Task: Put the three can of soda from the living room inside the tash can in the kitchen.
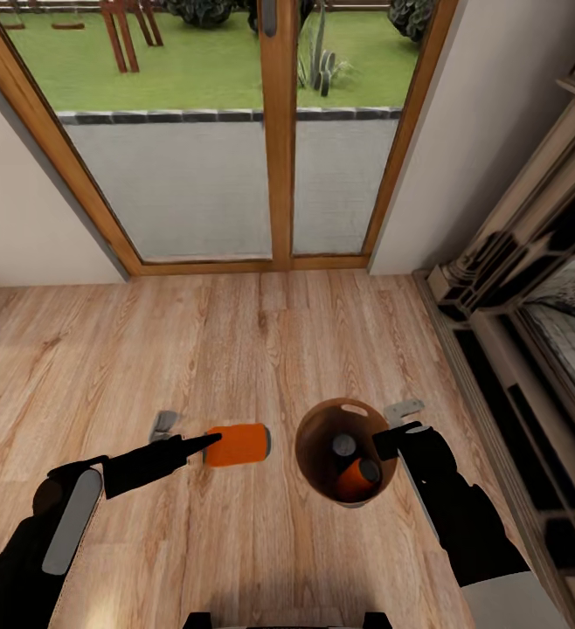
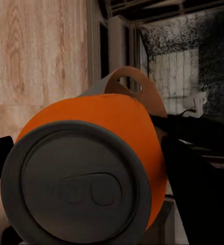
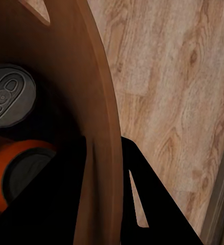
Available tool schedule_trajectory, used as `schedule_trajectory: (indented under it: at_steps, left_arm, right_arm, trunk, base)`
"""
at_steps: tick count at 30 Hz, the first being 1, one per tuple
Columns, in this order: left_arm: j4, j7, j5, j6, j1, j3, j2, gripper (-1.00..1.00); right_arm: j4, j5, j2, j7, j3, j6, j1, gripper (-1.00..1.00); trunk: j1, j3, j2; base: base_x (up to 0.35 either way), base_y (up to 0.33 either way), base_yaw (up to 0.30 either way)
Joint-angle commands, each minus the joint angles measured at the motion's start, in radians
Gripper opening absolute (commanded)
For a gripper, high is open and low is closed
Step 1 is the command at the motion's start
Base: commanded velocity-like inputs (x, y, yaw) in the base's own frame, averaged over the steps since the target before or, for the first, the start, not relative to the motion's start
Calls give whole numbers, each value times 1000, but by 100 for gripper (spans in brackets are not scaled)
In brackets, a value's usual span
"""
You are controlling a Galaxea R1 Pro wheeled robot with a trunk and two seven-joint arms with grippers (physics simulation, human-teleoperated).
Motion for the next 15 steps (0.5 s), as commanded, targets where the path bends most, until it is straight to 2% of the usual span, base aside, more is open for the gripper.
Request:
schedule_trajectory:
  at_steps: [1, 2, 4, 5, 15]
  left_arm:
    - [0, -13, -2, 1, 0, 8, 1, -100]
    - [0, -25, -1, 3, 0, 13, 1, -100]
    - [1, -94, -1, 7, 0, 29, 3, -100]
    - [1, -103, -1, 7, 0, 31, 3, -100]
    - [1, -138, 1, 10, 0, 29, 4, -100]
  right_arm:
    - [0, -11, 0, 3, 0, 0, 0, -100]
    - [0, -11, 0, 3, 0, 0, 0, -100]
    - [0, -11, 0, 3, 0, 0, 0, -100]
    - [0, -11, 0, 3, 0, 0, 0, -100]
    - [51, -12, 2, 3, 2, -6, 0, -100]
  trunk:
    - [0, 0, 0]
    - [0, 0, 0]
    - [0, 0, 0]
    - [0, 0, 0]
    - [0, 0, 0]
  base:
    - [0, 0, 0]
    - [0, 0, 0]
    - [0, 0, 0]
    - [0, 0, 0]
    - [0, 0, 0]
